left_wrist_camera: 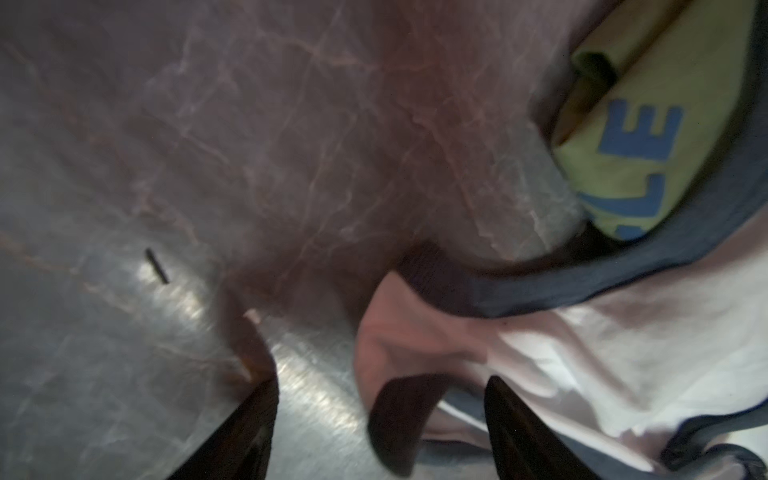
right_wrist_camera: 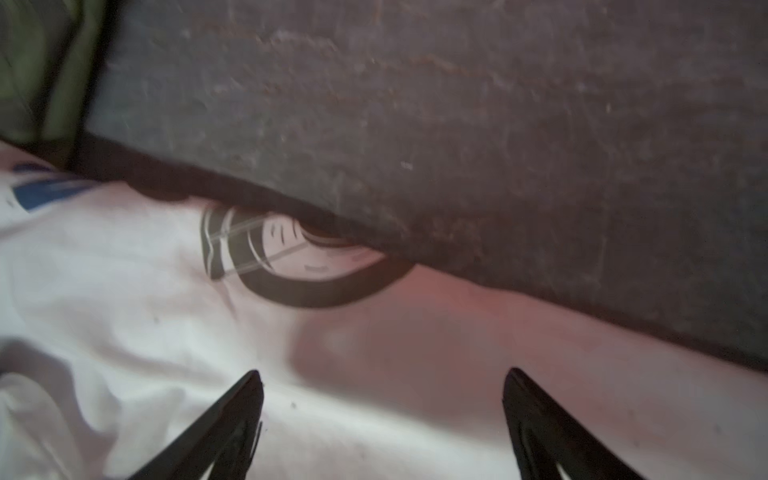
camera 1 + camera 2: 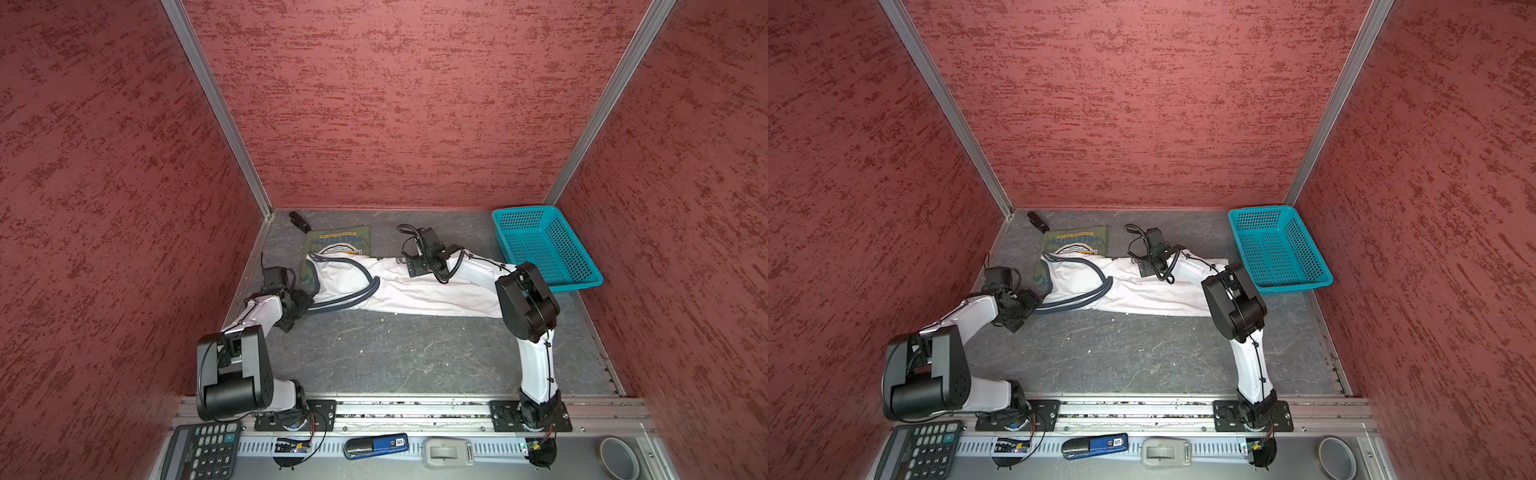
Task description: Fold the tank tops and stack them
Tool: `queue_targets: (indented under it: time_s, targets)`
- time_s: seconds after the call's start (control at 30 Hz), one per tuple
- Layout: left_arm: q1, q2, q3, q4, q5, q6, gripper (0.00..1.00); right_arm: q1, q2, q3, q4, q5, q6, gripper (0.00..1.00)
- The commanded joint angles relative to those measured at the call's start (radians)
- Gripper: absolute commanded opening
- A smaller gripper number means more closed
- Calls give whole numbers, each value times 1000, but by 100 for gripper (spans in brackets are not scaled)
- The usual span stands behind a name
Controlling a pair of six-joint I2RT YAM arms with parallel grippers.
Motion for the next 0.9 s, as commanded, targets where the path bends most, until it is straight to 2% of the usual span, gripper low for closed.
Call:
queue_targets:
  time_s: [0.0,0.1,0.23,0.43,0.6,0.77,0.87]
  targets:
    - [-25,56,27,58,29,7,80,12,-107,-89,43,33,49,91]
    - [-61,97,51,87,42,-7,78,4,-169,-183,71,41,69,91]
    - [-109,165,100,102,34,-26,71,0,-240,-268,71,77,97,91]
    - [-139,237,157,99,-8,-28,51,-65,-326,-367,40,118,182,91]
    - [-155,256,174,118,6,-29,34,-132,-308,-402,13,98,233,91]
    - [-181,250,195,124,16,-29,17,-134,-308,-437,26,77,263,90]
    - [-188,196,182,131,18,-39,5,-136,-317,-452,1,129,298,90]
